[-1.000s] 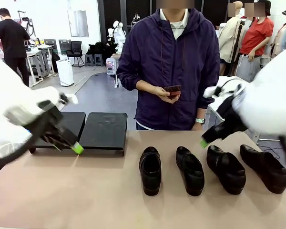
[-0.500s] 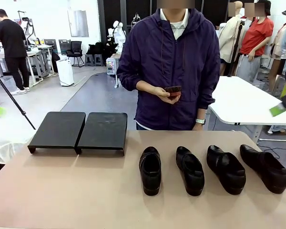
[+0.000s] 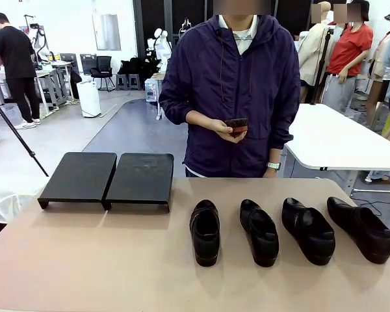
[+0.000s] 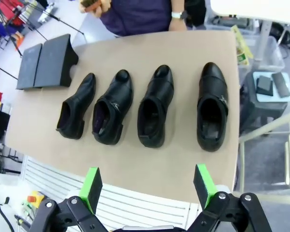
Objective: Organize the shoes by placing them on the stand.
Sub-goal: Pick up one Shoe and place it in the middle of the table.
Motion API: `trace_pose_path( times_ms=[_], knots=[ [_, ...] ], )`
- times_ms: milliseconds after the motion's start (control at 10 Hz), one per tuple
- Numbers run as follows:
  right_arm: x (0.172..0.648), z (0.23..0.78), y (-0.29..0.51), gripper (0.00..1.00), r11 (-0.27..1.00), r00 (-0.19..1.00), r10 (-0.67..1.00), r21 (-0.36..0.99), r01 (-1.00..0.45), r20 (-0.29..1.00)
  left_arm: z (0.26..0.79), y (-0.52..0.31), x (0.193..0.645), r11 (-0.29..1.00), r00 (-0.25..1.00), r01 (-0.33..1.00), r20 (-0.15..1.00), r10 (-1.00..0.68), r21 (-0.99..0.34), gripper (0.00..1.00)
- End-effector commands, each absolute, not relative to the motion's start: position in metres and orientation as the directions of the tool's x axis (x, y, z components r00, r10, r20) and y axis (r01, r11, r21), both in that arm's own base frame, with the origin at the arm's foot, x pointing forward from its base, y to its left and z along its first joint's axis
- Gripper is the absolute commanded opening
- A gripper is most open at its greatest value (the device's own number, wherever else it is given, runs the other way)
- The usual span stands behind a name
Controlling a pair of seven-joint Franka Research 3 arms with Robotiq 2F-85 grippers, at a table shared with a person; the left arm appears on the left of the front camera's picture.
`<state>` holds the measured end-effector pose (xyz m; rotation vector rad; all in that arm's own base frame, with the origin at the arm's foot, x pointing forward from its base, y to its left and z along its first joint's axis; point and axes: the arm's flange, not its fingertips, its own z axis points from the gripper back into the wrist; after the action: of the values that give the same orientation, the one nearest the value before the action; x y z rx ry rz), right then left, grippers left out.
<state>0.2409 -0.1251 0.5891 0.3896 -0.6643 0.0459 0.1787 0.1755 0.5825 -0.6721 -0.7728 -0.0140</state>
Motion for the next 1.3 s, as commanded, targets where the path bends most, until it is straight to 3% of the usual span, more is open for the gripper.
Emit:
trace_pose_path(
  times_ms=[0,1200],
  knots=[
    [0.2426,0.5897,-0.1147,1.0,0.92,0.796,-0.055,0.341,-0.195,0.602,0.5961,0.1544,0.1681,0.802,0.72,0.308,0.676,0.156,-0.513,1.0],
    [0.2426,0.5897,-0.1147,1.0,0.92,0.796,-0.055,0.341,-0.195,0.602,0.5961,0.1544,0.1681,0.802,0.72,0.308,0.676,0.156,-0.513,1.0]
  ],
)
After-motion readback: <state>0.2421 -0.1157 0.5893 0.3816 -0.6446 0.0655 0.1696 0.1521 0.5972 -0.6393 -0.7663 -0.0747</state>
